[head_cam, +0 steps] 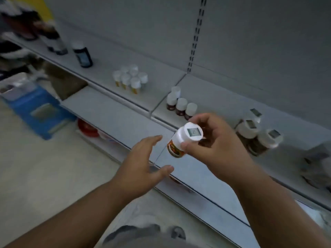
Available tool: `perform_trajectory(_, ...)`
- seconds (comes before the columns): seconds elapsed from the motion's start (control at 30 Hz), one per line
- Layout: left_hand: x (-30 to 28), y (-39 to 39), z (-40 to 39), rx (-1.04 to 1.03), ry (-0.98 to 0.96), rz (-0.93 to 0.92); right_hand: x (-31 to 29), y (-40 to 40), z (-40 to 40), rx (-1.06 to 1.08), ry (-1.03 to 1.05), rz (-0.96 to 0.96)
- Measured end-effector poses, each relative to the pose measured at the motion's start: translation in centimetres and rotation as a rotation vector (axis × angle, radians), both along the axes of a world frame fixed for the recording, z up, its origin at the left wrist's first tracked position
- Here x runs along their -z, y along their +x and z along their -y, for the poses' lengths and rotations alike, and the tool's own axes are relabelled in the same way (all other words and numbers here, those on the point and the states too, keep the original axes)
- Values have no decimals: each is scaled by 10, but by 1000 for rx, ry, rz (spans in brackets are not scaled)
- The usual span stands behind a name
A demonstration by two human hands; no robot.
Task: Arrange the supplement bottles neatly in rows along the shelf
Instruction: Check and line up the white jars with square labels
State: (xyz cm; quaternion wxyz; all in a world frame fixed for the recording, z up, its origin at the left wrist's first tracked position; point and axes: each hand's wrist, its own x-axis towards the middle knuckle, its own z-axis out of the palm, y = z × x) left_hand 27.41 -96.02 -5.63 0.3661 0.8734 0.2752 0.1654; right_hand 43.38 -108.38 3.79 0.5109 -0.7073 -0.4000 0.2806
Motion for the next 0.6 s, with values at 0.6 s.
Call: perform_trajectory(0.6,-13,-341,-253,-655,68,-167,16,-303,-390,-761,-97,368)
